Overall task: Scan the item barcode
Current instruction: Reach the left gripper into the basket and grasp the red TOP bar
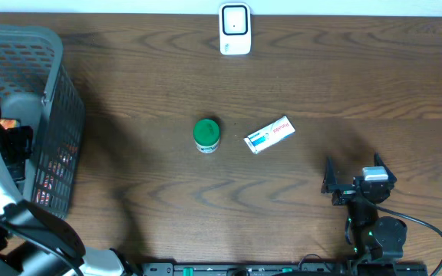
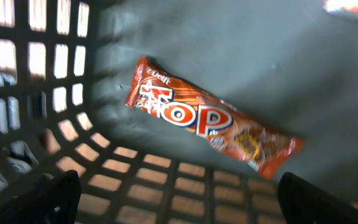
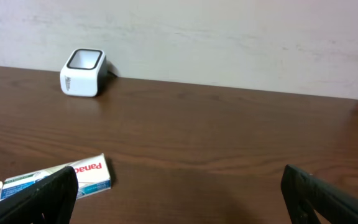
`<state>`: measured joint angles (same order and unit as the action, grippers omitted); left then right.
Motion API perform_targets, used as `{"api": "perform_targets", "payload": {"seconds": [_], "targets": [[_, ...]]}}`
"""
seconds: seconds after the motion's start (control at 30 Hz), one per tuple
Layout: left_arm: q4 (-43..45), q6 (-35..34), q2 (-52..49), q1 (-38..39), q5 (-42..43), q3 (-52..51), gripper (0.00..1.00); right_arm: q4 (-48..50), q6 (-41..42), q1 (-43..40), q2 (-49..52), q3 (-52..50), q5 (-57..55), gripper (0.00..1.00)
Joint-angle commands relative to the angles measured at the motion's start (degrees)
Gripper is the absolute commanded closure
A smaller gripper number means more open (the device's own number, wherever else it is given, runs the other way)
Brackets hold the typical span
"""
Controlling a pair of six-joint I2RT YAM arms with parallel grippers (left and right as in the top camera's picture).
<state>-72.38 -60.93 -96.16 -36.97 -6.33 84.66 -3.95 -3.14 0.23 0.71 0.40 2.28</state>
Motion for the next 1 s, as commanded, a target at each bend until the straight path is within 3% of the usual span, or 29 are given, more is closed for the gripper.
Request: {"api": "perform_targets", "payload": {"seconds": [0.0, 0.13, 0.27, 0.47, 0.93, 0.97], "targets": [[2.03, -12.5, -1.68, -0.24, -0.37, -3.13, 0.02, -0.17, 0.92, 0.61, -0.26, -0.09, -0.31, 0.01], [9.88, -18.47, -1.9, -0.24, -0.37, -9.73, 0.02, -0.17, 0.92, 0.61, -0.26, -0.09, -0.31, 0.01], [22.45, -18.69, -1.9, -0.24, -0.37, -16.81, 0.02, -0.17, 0.92, 0.61, -0.26, -0.09, -0.31, 0.01], [34.45, -18.71, -1.9, -0.24, -0.37, -21.9, 0.02, -0.17, 0.92, 0.61, -0.26, -0.11, -0.31, 0.01], [39.58, -23.63, -4.15, -0.24, -0.44, -25.86, 0.01, -0.17, 0.92, 0.61, -0.26, -0.09, -0.31, 0.01], [39.54, -23.61, -4.76, -0.24, -0.37, -25.86, 0.12, -0.17, 0.92, 0.61, -0.26, -0.09, -0.31, 0.01]]}}
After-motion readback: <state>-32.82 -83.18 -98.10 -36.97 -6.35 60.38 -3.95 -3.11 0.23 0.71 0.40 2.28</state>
